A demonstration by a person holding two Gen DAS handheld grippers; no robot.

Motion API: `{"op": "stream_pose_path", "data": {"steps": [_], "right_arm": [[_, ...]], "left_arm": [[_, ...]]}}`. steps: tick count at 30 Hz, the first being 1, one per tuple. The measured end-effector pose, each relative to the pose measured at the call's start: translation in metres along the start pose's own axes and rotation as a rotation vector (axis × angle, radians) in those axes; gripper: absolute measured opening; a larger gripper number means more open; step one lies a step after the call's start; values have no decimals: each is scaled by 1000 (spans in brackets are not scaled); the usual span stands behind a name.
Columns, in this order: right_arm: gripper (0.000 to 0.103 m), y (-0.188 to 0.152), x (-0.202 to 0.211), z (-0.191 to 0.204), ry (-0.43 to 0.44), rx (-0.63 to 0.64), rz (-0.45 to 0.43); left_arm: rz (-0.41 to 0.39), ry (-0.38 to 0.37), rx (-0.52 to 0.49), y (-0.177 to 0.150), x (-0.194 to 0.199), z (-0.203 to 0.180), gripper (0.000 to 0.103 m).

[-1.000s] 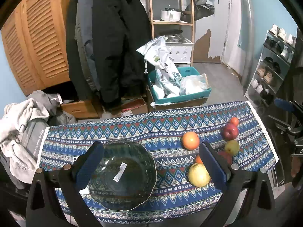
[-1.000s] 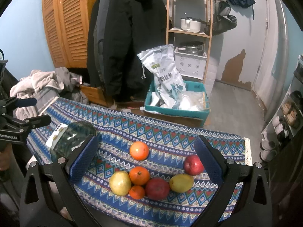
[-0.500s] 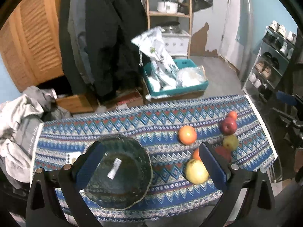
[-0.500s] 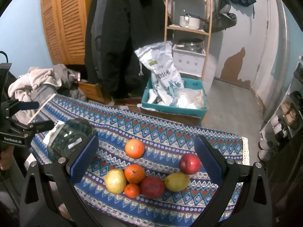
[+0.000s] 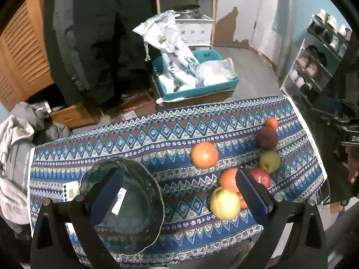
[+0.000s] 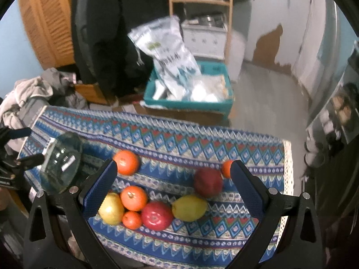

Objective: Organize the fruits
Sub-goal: 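Grasp the large orange with the left tool while the right tool grasps a red apple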

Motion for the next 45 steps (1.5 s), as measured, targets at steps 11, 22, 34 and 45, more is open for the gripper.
{"op": "stream_pose_path", "data": {"steps": [11,22,34,45], "right_arm": [[100,-13,-65,-49,-43,-47,179],[100,-32,-116,-73,-51,-82,265],[98,-56,-164,-91,-26,-111,355],[86,-67,-201,-91,9,-130,421]], "left_arm": [[113,-42,4,23,-57,-8,101],[201,-83,8,30,-132,-16,101],[327,-89,6,23,-204,-32,101],[397,-116,14,13,-241,-40,101]]}}
Point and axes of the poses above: each gripper's, at about its wrist camera, not at the fingertips, and x roughly against the way its jaws point, z to its left, y to its top, the point moved 1 cm from there along -x, roughly the way its jaws point
